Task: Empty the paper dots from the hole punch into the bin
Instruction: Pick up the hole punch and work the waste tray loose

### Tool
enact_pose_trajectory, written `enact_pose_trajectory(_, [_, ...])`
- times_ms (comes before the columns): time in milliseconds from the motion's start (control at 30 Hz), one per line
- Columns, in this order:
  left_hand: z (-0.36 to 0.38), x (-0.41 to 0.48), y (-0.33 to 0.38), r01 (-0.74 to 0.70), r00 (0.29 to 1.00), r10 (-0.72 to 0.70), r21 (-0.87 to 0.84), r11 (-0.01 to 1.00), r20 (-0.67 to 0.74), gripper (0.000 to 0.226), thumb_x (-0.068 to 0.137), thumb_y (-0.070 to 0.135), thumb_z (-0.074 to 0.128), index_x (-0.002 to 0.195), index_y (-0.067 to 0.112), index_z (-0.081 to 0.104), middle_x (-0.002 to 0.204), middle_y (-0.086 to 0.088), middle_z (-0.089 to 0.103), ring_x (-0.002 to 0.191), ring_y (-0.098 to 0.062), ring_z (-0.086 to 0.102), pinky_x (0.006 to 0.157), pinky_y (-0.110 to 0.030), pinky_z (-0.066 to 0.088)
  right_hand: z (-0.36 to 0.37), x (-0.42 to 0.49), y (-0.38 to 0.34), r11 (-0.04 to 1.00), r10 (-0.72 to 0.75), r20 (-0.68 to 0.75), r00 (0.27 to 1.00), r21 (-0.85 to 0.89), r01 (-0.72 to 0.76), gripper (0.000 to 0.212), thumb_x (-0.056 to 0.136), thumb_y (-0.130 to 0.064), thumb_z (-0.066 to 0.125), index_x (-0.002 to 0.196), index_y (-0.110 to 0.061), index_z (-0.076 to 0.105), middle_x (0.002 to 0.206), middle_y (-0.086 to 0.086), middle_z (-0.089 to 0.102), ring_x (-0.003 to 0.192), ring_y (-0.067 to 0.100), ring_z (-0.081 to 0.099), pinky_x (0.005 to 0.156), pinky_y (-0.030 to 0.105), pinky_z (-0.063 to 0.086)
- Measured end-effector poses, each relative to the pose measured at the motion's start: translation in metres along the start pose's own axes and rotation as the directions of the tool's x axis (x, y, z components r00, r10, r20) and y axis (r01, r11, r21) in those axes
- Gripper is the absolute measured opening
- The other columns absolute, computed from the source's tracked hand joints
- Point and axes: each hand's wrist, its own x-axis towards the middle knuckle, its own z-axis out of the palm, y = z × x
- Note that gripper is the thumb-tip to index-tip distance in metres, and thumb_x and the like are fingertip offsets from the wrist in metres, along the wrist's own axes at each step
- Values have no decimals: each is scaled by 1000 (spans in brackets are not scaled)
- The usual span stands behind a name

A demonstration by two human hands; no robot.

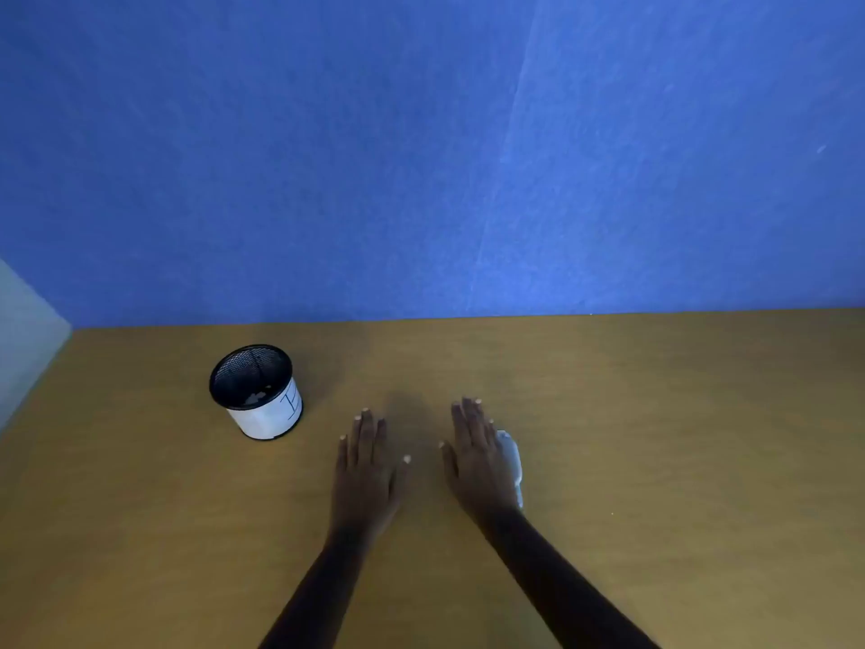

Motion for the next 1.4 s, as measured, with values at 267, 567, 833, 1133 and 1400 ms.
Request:
enact_pose_trajectory(267, [0,-4,2,80,995,-74,-87,993,69,49,98,28,34,144,10,29,157,-13,19,147,-26,11,119,-35,14,-19,-9,43,883,400,58,915,243,-401,43,96,-14,47,137,-3,43,135,17,49,123,29,49,97,36,47])
enact_pose_trajectory(567, [-9,-9,6,108,994,-102,-144,984,49,34,96,17,40,126,5,52,132,-12,55,139,-28,33,113,-35,28,-16,-17,54,539,618,313,721,499,-678,27,93,-13,51,108,4,66,92,18,69,78,20,55,67,25,37])
enact_pose_trajectory(833, [-21,-12,23,87,994,-108,-467,880,-20,25,94,5,44,108,0,64,105,-11,66,101,-23,61,86,-31,46,-24,-18,44,326,582,427,692,657,-679,24,93,-6,50,79,8,64,75,18,54,73,25,51,66,37,41])
enact_pose_trajectory(1133, [-23,-15,53,557,827,-198,-813,171,526,15,97,16,44,92,15,59,83,-1,66,69,-16,67,50,-23,57,-51,-24,5,249,404,476,781,764,-595,17,93,-4,51,86,5,64,80,16,59,74,24,56,58,30,47])
enact_pose_trajectory(1400, [-43,-17,57,524,841,-124,-850,-53,526,44,99,38,25,100,16,63,82,-3,71,57,-12,70,47,-21,54,-66,-28,8,-529,165,752,638,613,-587,29,97,-8,33,84,-2,59,64,11,62,44,17,62,47,24,52])
